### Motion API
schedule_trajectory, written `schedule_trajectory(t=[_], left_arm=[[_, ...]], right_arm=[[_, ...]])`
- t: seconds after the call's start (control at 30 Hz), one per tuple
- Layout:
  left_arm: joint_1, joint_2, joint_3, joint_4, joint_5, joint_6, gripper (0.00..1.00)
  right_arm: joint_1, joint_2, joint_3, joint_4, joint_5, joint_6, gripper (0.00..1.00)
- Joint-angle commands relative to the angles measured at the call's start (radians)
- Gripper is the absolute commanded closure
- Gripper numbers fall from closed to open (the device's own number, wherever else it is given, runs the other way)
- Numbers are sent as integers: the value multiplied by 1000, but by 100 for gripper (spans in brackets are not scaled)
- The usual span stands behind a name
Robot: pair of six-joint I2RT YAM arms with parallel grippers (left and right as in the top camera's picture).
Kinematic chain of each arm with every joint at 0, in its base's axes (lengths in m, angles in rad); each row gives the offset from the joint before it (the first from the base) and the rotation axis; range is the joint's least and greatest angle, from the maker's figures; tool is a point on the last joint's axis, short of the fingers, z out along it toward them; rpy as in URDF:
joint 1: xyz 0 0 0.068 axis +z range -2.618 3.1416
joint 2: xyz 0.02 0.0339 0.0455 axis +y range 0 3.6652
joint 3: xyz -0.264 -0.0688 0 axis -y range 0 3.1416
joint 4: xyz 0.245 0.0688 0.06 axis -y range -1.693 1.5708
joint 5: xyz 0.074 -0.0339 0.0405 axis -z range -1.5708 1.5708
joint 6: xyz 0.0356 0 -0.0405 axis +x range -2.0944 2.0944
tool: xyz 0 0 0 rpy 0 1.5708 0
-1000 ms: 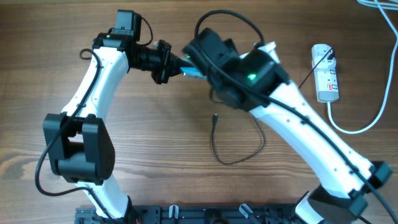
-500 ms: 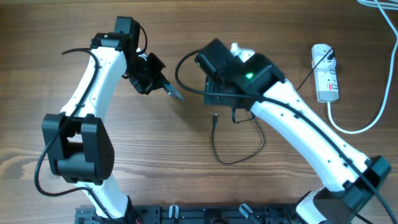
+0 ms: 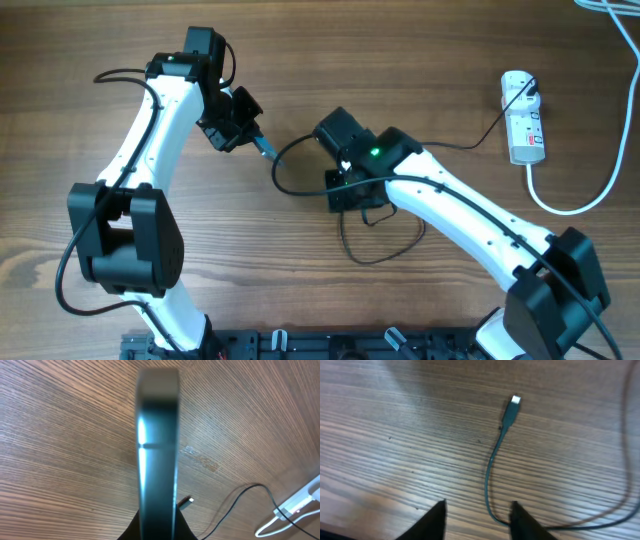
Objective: Plug charger to phone and switch on socket
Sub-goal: 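Lower the right gripper toward the black cable's USB-C plug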
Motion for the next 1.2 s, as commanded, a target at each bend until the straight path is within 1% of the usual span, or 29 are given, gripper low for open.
schedule_trajectory(t=[0.0,0.07,0.1,0.17,0.33,0.53,0.67,0.77,0.93,1.17], left_arm=[[0,-29,3,3,-14,21,96],[0,-29,3,2,-14,21,96],[0,-29,3,2,-14,21,96],[0,-29,3,2,-14,21,96],[0,-29,3,3,-14,21,96],[0,-29,3,3,-14,21,96],[0,-29,3,3,-14,21,96],[0,-29,3,4,-14,21,96],[0,-29,3,10,-13,17,96],[0,-29,3,10,-13,17,96]], right_arm=[[2,-3,-68,71,-19,66,59],[1,-2,-122,139,6,127,59],[1,2,-144,161,54,198,60],[1,3,-163,190,90,246,60],[0,5,-189,276,102,259,60],[-37,38,-192,286,119,271,61],[-70,96,-192,323,83,257,62],[-73,116,-192,343,69,257,64],[-73,148,-192,379,70,259,64],[-72,190,-192,365,35,282,65]])
